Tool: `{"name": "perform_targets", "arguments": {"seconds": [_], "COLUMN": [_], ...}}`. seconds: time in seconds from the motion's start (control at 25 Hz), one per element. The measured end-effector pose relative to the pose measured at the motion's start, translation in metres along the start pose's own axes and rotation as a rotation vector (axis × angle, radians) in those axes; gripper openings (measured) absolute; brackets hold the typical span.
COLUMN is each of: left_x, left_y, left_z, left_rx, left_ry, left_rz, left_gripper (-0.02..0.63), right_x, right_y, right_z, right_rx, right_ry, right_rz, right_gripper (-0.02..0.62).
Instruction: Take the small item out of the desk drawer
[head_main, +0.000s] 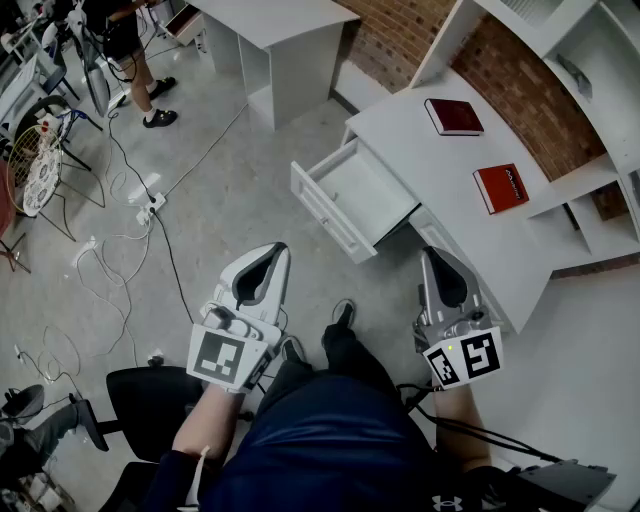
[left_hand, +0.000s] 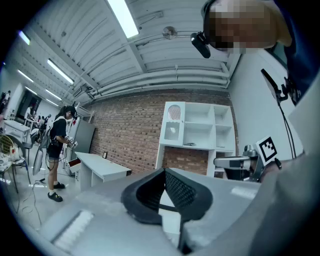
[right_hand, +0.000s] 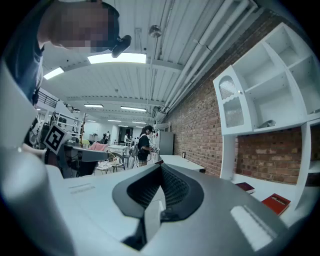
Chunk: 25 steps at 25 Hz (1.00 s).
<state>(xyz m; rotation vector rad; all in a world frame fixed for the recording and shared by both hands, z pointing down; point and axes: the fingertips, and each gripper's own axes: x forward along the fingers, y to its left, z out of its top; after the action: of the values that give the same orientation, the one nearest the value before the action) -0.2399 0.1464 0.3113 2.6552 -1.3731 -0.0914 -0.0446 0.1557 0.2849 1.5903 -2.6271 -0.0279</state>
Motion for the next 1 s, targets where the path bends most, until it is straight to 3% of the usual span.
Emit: {"name": "perform_targets", "arguments": {"seconds": [0.24,0.52,0.84,1.0], "left_x": [-0.015,0.004,0.036,0.067], "left_y": [-0.013,-0.052,-0.077,-0.092], "left_z": [0.018,0.02,0.004,-0.024], "left_rx": [0.026,0.069,0.146,0.227], "left_ry": [-0.018,-0.003,0.096,0.163], "left_rz": [0.037,0.033,0.099,0.071], "left_gripper": [0.003,0.003,0.003,0.003], "right_x": [-0.025,-0.045,-0.064,-0.068], "right_y": [0.006,-0.019,-0.07,-0.099], "right_z": [0.012,0.016,0.006,-0.004], "right_rx": [0.001,0.026,0.101,0.141], "right_ry": [-0.015,-0.058,-0.103,-0.106], "right_rz": [0.007,0.033,0.05,0.068], "right_gripper": [0.002,0.002,0.003,0.003]}}
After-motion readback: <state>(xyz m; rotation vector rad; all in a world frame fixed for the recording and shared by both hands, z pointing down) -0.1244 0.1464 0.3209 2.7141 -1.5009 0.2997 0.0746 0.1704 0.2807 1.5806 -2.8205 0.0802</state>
